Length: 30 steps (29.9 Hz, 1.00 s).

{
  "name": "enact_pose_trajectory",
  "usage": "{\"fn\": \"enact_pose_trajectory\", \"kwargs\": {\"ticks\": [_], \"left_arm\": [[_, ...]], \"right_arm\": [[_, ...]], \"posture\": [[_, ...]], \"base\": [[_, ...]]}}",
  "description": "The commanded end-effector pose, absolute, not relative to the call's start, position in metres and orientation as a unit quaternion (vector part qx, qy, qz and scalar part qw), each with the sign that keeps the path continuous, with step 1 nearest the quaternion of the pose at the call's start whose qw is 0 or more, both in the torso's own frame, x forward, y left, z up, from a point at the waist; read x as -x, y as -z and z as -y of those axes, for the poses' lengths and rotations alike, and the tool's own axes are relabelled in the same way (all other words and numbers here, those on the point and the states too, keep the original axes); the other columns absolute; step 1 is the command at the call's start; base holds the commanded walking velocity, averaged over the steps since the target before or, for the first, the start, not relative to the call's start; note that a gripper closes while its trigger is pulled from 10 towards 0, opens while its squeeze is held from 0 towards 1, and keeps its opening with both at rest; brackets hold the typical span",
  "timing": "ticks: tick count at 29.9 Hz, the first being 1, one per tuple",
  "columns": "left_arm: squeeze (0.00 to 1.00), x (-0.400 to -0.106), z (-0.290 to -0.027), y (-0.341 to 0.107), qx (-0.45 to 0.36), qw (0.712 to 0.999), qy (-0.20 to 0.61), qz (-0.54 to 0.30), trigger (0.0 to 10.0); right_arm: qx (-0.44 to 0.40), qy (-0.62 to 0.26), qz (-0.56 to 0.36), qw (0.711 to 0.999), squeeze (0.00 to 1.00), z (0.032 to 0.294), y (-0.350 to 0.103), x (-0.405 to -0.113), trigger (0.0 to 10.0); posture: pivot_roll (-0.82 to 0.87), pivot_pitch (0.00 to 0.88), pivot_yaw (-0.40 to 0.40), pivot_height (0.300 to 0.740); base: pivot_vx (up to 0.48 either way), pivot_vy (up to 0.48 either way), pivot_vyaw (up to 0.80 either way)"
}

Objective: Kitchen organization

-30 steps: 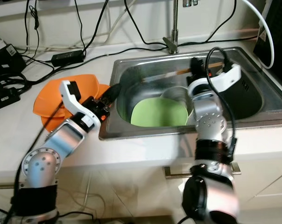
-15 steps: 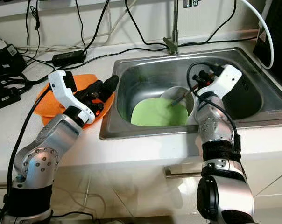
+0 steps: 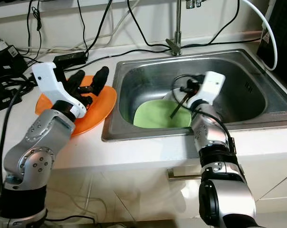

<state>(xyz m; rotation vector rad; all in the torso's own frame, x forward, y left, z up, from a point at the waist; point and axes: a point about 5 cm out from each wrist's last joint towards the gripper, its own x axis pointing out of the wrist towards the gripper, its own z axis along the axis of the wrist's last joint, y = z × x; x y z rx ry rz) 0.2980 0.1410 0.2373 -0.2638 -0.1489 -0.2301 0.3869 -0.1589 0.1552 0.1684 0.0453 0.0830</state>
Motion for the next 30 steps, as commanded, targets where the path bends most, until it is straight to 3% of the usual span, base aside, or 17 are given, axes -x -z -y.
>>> {"fn": "enact_pose_trajectory", "kwargs": {"ticks": [1, 4, 11, 19, 30], "left_arm": [[1.00, -0.297, -0.148, -0.248, 0.110, 0.986, 0.091, 0.090, 10.0], [1.00, -0.287, -0.168, -0.235, 0.062, 0.995, 0.036, 0.072, 10.0], [1.00, -0.279, -0.180, -0.209, 0.035, 0.999, 0.003, 0.029, 10.0], [1.00, -0.262, -0.194, -0.199, -0.009, 0.998, -0.035, 0.049, 10.0], [1.00, -0.247, -0.188, -0.202, -0.119, 0.985, 0.026, 0.120, 10.0]], "right_arm": [[-0.068, -0.060, -0.020, 0.996, 1.00, 0.152, -0.156, -0.388, 10.0], [-0.061, -0.069, -0.021, 0.996, 1.00, 0.150, -0.151, -0.386, 10.0], [-0.059, -0.068, -0.012, 0.996, 1.00, 0.146, -0.155, -0.388, 10.0], [-0.065, -0.092, 0.019, 0.993, 1.00, 0.139, -0.171, -0.391, 10.0], [-0.097, -0.089, 0.029, 0.991, 0.99, 0.144, -0.178, -0.391, 10.0]], "posture": [[0.01, 0.000, 0.139, 0.740], [0.03, 0.000, 0.145, 0.740], [0.04, 0.000, 0.149, 0.740], [0.04, 0.000, 0.152, 0.740], [0.04, 0.000, 0.152, 0.740]], "base": [[0.000, 0.000, 0.00], [0.000, 0.000, 0.00], [0.000, 0.000, 0.00], [0.000, 0.000, 0.00], [0.000, 0.000, 0.00]]}}
